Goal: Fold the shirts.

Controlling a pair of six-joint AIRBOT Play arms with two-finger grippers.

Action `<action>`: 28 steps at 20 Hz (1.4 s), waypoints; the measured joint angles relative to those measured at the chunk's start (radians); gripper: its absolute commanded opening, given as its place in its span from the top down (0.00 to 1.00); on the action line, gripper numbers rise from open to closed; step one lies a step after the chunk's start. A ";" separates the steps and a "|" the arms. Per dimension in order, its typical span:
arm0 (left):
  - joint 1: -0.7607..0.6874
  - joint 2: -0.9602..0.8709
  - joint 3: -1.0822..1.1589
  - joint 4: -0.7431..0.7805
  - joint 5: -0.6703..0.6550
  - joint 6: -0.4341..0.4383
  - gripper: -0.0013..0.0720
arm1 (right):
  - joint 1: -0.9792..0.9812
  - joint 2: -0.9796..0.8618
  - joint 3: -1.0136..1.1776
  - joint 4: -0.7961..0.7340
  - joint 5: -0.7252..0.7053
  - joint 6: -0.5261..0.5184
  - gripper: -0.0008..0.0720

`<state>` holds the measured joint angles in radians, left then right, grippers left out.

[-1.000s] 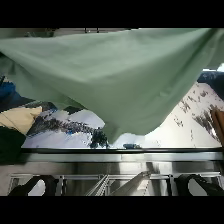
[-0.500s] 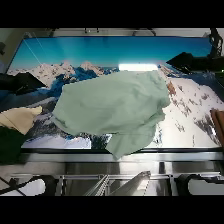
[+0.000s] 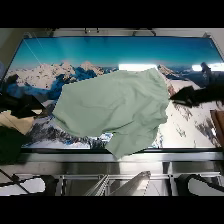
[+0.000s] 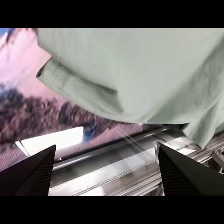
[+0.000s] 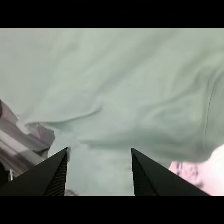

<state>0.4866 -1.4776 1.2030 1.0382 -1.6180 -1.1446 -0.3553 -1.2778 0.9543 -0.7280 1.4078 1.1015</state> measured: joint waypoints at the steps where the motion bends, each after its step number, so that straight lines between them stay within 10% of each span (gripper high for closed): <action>1: 0.000 -0.001 -0.031 0.014 0.013 -0.003 0.03 | -0.002 0.047 -0.082 -0.019 -0.019 0.034 0.39; 11: 0.000 -0.002 -0.121 0.057 0.076 0.013 0.03 | 0.019 0.220 -0.651 0.067 -0.299 0.105 0.40; 18: 0.000 -0.002 -0.124 0.059 0.106 0.025 0.03 | 0.169 0.043 -0.688 0.371 -0.463 -0.118 0.96; 28: -0.006 -0.114 -0.116 0.062 0.152 0.028 0.03 | 0.204 0.190 -0.692 0.427 -0.517 -0.191 0.96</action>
<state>0.4808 -1.5921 1.0870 1.1000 -1.4658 -1.1168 -0.1516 -1.0874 0.2623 -0.3008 0.8913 0.9108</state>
